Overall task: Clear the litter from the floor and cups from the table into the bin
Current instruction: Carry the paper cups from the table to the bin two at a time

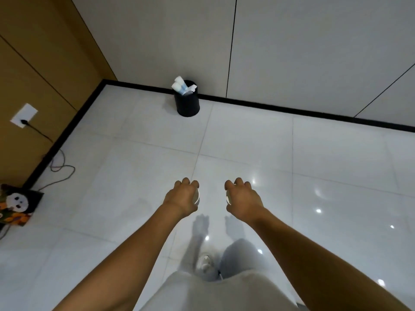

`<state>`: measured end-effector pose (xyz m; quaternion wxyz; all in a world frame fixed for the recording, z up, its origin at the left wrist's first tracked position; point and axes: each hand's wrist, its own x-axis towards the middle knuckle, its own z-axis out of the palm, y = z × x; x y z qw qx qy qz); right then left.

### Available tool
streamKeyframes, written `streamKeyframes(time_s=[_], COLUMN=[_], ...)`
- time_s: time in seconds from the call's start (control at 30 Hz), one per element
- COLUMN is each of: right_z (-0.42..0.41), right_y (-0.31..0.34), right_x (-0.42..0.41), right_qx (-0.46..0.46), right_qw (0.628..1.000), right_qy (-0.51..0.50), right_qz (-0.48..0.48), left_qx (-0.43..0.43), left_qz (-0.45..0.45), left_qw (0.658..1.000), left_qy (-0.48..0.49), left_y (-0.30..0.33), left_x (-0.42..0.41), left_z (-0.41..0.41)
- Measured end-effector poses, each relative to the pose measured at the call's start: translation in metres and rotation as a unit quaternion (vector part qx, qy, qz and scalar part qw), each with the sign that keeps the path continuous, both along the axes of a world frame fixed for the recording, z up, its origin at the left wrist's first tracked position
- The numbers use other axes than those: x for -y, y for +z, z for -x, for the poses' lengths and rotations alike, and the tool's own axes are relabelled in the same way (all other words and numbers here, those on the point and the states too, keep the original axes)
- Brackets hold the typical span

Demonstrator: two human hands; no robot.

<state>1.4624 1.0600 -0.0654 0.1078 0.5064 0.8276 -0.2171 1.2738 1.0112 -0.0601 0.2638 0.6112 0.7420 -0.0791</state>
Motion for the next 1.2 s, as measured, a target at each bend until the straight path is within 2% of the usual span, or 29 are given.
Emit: streamKeyframes(time_s=[0.2,0.5,0.73,1.0,1.2], right_z=[0.027,0.065,0.117,0.226,0.286], right_y=[-0.006,0.001,-0.003,-0.007,0.001], right_x=[-0.136,-0.376,-0.51,-0.675,-0.771], right_qx=[0.017,0.035,0.048,0.033,0.026], right_qw=[1.0,0.996,0.993,0.991,0.989], right_qy=[0.015,0.079,0.11,0.126,0.147], right_qz=[-0.005,-0.028,-0.015,-0.018,-0.014], left_qx=[-0.003,0.013,0.022,0.014,0.02], left_qz=[0.001,0.002,0.003,-0.006,-0.014], left_qw=[1.0,0.999,0.997,0.994,0.988], left_qy=[-0.01,0.042,0.077,0.11,0.151], left_y=[-0.002,0.005,-0.008,-0.021,-0.017], left_x=[-0.153,-0.374,-0.488,-0.639,-0.719], left_z=[0.027,0.057,0.11,0.215,0.273])
